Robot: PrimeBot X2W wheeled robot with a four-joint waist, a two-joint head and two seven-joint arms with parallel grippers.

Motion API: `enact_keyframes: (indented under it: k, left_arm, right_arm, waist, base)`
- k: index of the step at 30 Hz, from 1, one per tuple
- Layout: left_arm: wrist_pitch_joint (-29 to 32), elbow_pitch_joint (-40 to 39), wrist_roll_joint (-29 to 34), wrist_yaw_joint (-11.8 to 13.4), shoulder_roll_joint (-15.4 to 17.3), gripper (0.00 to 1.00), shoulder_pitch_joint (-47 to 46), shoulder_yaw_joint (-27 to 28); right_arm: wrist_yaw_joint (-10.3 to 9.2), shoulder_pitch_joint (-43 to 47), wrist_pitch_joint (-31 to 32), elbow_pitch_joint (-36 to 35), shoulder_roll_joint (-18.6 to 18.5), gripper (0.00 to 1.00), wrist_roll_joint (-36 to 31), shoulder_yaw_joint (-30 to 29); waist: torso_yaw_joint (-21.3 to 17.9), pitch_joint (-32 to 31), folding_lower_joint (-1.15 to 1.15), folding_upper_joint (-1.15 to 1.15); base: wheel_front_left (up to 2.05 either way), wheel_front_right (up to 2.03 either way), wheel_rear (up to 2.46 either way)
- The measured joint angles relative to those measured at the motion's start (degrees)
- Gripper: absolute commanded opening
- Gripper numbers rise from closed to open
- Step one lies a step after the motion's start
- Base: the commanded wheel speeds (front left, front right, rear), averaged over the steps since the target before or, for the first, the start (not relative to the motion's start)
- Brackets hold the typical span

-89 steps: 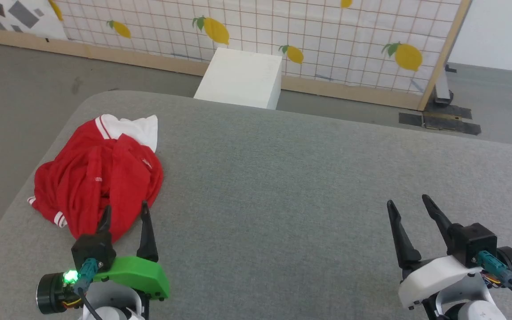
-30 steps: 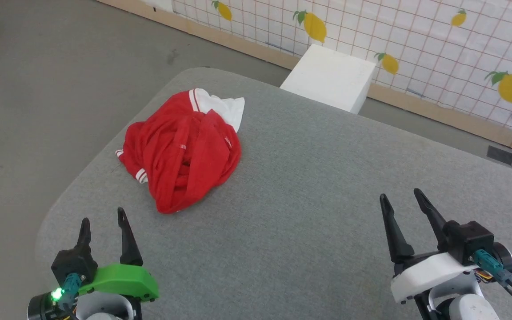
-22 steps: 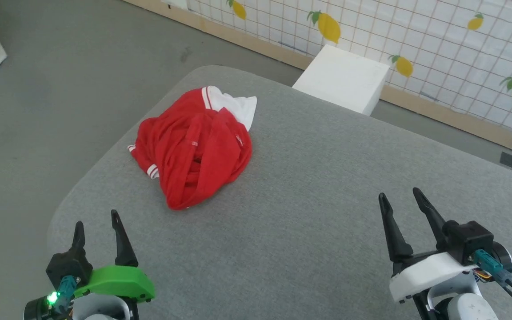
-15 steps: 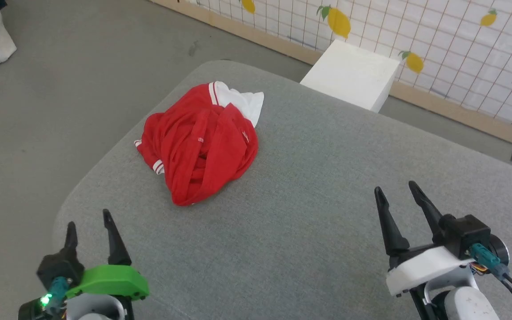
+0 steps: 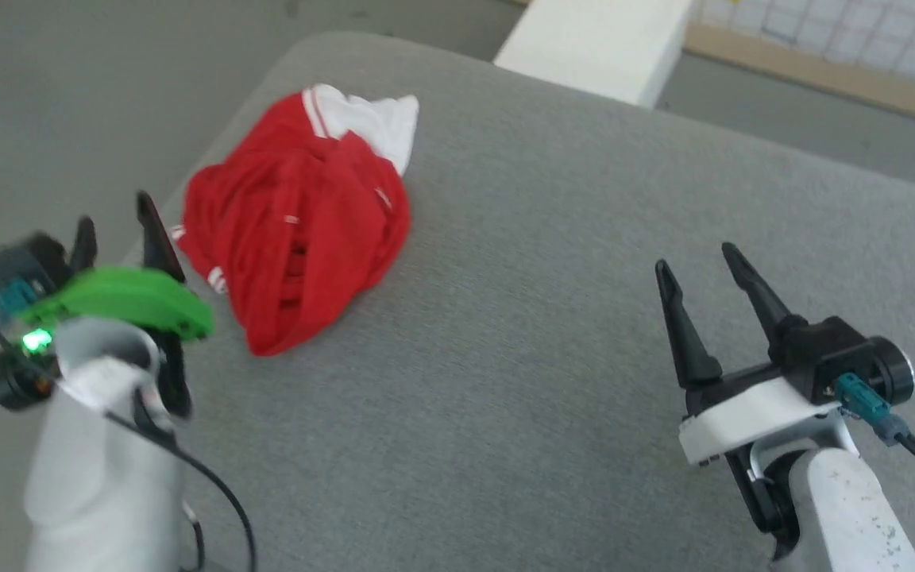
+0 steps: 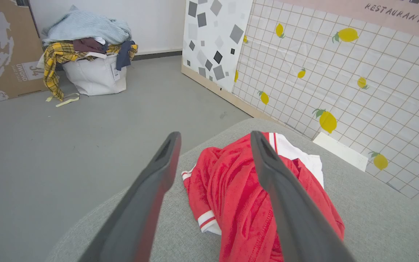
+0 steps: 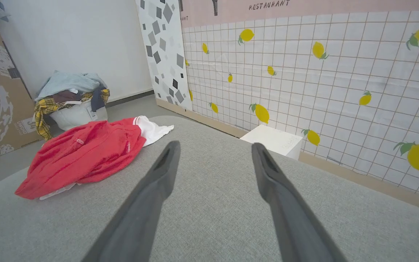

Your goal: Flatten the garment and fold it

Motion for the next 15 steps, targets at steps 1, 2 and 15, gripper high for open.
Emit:
enact_keyframes:
  k: [1, 2, 15]
  left_arm:
    - [1.3, 1.6, -0.9, -0.3, 0.9, 1.00, -2.2, 0.4]
    - [3.2, 3.3, -1.4, -0.7, 1.9, 1.00, -4.3, 0.5]
    - [24.2, 14.6, -8.1, 0.3, 9.5, 1.00, -14.4, 4.9]
  right_arm:
    - [0.00, -0.5, 0.0, -0.2, 0.0, 1.00, -0.3, 0.1]
    - [0.00, -1.1, 0.1, -0.4, 0.0, 1.00, -0.5, 0.2]
    - [0.00, -5.8, -0.4, -1.8, 0.0, 1.00, -2.1, 0.3]
  waist:
    - [-0.7, 1.1, 0.00, 0.00]
    - [-1.5, 2.2, 0.00, 0.00]
    - [-12.1, 15.0, 0.00, 0.00]
  base:
    - [0.00, 0.00, 0.00]
    - [0.00, 0.00, 0.00]
    - [0.00, 0.00, 0.00]
